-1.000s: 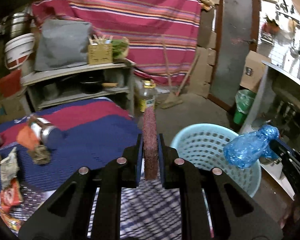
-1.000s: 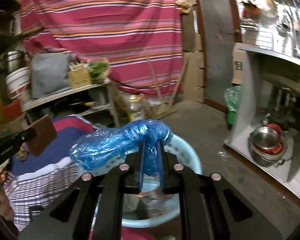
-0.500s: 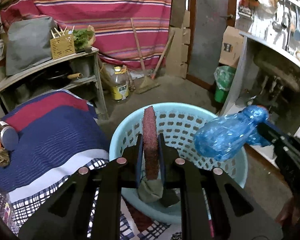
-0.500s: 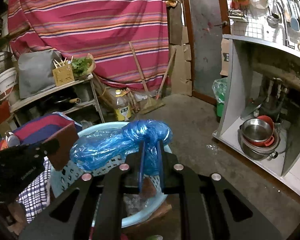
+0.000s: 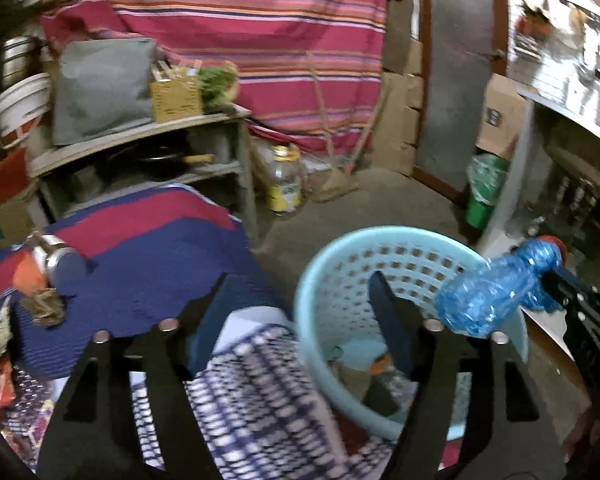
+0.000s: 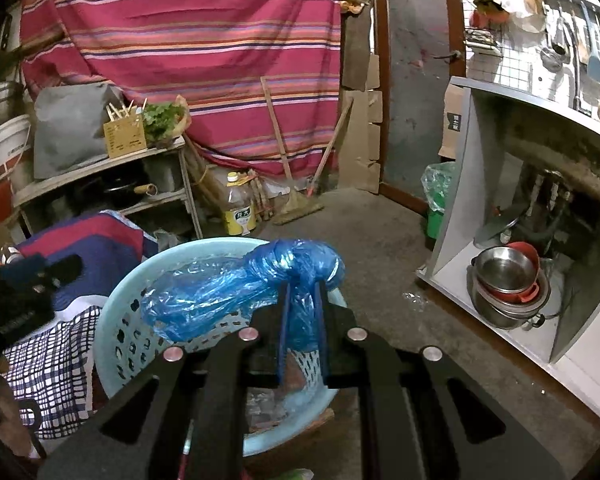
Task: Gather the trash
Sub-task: 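Open both tools to drop the pad and blue bag into the basket, then grasp the grey printed snack packet with the left tool while the right tool reaches toward crumpled tan paper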
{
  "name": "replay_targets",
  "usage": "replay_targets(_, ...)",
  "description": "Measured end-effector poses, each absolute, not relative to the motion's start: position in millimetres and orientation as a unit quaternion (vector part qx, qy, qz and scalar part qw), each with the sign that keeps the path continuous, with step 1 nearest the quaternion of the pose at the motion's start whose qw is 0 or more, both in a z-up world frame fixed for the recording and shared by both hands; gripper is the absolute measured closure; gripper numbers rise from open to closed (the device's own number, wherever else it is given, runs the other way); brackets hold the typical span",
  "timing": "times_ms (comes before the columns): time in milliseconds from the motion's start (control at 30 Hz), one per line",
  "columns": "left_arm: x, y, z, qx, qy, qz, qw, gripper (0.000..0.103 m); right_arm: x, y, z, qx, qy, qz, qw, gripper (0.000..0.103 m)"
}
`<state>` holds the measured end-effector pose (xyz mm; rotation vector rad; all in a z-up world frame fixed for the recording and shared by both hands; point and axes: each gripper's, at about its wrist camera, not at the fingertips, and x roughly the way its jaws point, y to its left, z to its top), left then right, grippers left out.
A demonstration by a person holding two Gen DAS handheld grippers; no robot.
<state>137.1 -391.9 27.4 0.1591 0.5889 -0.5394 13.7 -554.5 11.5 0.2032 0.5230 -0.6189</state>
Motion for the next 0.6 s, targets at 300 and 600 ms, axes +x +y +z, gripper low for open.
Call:
replay_targets(300,152,-342,46,0.046,0.267,-0.21,0.939,0.012,50,-543,2,0.079,0.273,-0.309,0.908,0.09)
replay_targets(600,156,-309,55,0.043,0.265,-0.19,0.945,0.007,55,-539,0,0.083,0.269,-0.326,0.902,0.041)
